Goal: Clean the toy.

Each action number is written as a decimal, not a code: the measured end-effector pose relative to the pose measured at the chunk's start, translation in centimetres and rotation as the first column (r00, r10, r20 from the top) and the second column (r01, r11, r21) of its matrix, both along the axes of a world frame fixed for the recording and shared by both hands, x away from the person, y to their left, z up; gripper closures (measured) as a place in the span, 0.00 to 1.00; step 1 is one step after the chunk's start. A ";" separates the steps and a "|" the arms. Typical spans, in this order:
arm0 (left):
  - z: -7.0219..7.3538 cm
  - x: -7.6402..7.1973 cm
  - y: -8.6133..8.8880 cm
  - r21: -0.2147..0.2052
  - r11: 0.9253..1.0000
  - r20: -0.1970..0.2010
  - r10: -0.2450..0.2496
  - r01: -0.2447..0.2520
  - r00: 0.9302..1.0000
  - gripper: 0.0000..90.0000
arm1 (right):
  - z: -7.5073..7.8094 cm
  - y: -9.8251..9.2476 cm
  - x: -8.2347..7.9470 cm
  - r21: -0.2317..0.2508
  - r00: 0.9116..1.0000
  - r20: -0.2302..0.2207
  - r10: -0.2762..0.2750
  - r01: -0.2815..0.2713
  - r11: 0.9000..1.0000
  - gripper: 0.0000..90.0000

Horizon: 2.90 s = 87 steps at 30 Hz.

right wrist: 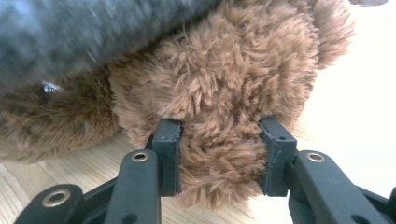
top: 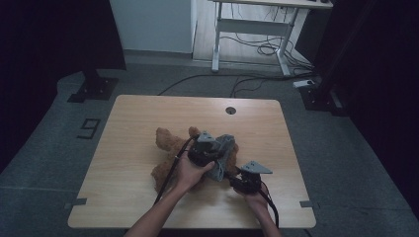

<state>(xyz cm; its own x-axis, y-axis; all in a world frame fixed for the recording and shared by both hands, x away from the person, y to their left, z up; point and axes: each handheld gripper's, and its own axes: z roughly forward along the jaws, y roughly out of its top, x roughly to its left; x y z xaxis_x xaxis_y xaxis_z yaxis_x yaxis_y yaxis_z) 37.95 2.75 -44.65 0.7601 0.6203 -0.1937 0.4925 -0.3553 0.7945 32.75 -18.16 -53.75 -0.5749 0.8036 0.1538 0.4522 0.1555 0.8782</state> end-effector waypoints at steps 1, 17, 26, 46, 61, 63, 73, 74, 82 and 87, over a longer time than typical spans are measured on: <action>0.2 0.0 0.5 0.003 1.000 0.011 0.010 -0.010 1.000 0.94 | 0.0 0.0 0.0 0.001 1.000 -0.001 0.000 0.000 1.000 0.65; -0.5 -2.1 5.7 -0.129 0.987 0.009 -0.091 0.091 0.996 0.94 | -0.2 -0.4 0.2 0.024 1.000 -0.025 -0.001 0.001 1.000 0.65; -2.8 -3.5 -0.2 0.067 0.987 0.037 -0.146 0.143 0.989 0.94 | -0.3 -0.5 0.1 0.021 1.000 -0.027 0.004 -0.004 1.000 0.65; 3.3 0.0 5.0 -0.057 0.998 0.097 -0.006 0.012 0.995 0.95 | -0.2 -0.6 0.1 0.023 1.000 -0.026 0.006 -0.005 1.000 0.65; -1.1 5.6 -2.6 0.032 0.999 -0.108 0.029 -0.025 0.994 0.95 | -0.3 -0.6 0.0 0.021 1.000 -0.028 -0.013 0.013 1.000 0.65; -0.8 5.5 -1.7 0.073 0.996 -0.074 0.064 -0.058 0.995 0.95 | -0.3 -0.5 -0.1 0.016 1.000 -0.026 -0.015 0.016 1.000 0.66; 0.1 3.1 5.8 0.068 0.985 0.003 0.157 -0.157 0.988 0.95 | -0.4 -0.1 -0.4 -0.006 0.999 -0.022 -0.031 0.031 1.000 0.67; 0.3 2.8 6.5 0.073 0.982 0.021 0.173 -0.174 0.985 0.95 | -0.5 -0.1 -0.5 -0.011 0.999 -0.021 -0.031 0.031 0.999 0.67; -1.2 3.5 13.0 0.092 0.948 -0.018 0.309 -0.306 0.951 0.95 | -0.5 -0.2 -0.5 -0.007 0.999 -0.017 -0.036 0.036 0.999 0.67; -4.0 3.9 16.7 0.045 0.931 -0.121 0.364 -0.362 0.923 0.94 | -0.6 -0.1 -0.5 -0.005 0.999 -0.012 -0.039 0.039 0.999 0.67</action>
<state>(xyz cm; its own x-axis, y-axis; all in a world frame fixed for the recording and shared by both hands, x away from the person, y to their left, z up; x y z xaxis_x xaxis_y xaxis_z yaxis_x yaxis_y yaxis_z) 41.87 19.40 -48.70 0.4526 0.8541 -0.2562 0.6856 -0.1496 0.7125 32.23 -18.24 -54.32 -0.5411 0.8262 0.1566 0.4686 0.1416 0.8720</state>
